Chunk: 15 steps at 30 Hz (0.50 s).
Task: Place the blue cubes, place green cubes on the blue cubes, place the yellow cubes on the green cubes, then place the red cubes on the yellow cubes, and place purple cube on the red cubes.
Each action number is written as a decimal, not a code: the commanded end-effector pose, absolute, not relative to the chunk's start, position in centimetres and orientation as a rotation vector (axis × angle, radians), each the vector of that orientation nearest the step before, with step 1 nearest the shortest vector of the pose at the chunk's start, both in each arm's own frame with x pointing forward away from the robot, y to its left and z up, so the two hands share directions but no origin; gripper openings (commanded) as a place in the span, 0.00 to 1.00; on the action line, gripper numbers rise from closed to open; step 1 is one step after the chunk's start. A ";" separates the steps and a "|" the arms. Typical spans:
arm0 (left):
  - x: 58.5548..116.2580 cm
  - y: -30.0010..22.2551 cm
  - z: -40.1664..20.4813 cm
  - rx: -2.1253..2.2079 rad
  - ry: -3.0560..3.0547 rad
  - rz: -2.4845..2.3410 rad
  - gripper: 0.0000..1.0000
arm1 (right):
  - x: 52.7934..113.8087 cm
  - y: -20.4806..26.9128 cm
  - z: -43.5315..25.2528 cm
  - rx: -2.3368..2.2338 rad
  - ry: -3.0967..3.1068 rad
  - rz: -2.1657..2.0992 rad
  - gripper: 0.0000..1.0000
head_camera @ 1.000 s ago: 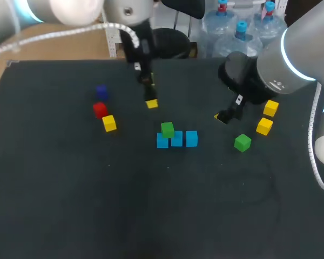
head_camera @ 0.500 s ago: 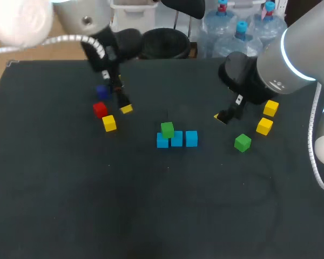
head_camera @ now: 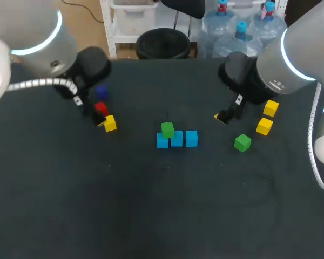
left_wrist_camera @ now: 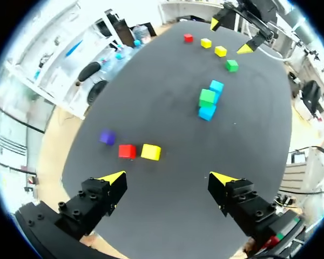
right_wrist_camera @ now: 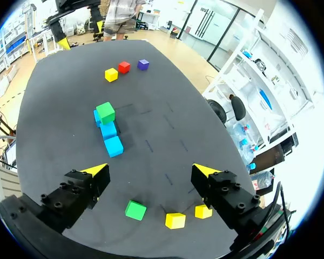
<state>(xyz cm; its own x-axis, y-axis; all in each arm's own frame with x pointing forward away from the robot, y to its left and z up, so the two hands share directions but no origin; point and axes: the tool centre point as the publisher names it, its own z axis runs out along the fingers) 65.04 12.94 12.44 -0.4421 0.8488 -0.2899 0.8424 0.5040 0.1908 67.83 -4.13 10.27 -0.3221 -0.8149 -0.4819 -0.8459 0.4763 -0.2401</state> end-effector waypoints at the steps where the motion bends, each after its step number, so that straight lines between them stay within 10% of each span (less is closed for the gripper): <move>1: 65.5 13.5 12.0 1.318 2.205 -0.067 1.00 | 67.5 -4.1 10.2 -1.361 2.176 0.064 1.00; 15: 68.1 12.4 13.5 1.377 2.135 -0.074 1.00 | 67.5 -4.1 10.2 -1.361 2.176 0.064 1.00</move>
